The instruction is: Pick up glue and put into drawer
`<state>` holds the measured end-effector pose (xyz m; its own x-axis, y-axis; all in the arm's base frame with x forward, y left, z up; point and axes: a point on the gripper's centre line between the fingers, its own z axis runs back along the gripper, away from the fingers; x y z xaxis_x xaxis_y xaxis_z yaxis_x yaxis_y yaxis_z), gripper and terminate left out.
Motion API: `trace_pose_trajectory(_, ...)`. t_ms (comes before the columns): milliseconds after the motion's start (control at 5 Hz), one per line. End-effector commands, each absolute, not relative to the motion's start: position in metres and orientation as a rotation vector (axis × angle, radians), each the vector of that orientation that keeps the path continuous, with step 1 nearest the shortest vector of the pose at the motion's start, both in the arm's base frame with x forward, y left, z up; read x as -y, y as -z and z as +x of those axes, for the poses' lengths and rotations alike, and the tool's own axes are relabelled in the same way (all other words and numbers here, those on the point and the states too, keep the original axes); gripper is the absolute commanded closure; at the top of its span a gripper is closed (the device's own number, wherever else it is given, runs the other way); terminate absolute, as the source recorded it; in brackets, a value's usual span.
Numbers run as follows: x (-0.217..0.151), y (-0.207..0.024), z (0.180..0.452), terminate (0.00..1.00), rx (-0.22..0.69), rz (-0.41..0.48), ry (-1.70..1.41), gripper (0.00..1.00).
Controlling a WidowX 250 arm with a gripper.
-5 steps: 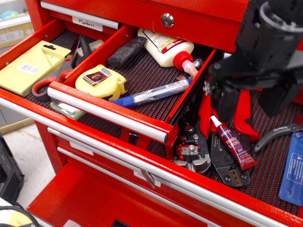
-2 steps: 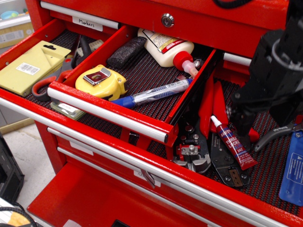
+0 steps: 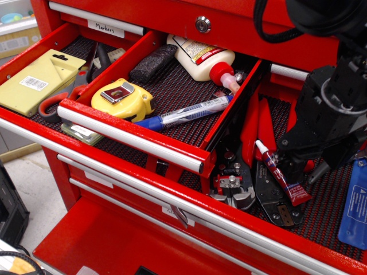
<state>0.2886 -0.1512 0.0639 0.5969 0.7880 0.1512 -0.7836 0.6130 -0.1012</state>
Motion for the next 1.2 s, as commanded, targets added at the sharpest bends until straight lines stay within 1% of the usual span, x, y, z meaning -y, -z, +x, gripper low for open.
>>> trace_pose_trajectory(0,0.140,-0.060,0.287,0.00,0.216,-0.050,-0.945,0.00)
trace_pose_trajectory(200,0.134,-0.047,0.291,0.00,0.231,-0.068,-0.943,0.00)
trace_pose_trajectory(400,0.138,-0.044,0.293,0.00,0.244,-0.025,-0.994,1.00)
trace_pose_trajectory(600,0.140,-0.045,0.293,0.00,0.246,-0.018,-0.998,1.00)
trace_pose_trajectory(800,0.141,-0.053,0.294,0.00,0.233,-0.013,-0.956,1.00)
trace_pose_trajectory(1000,0.143,-0.069,0.290,0.00,0.209,0.020,-0.910,1.00)
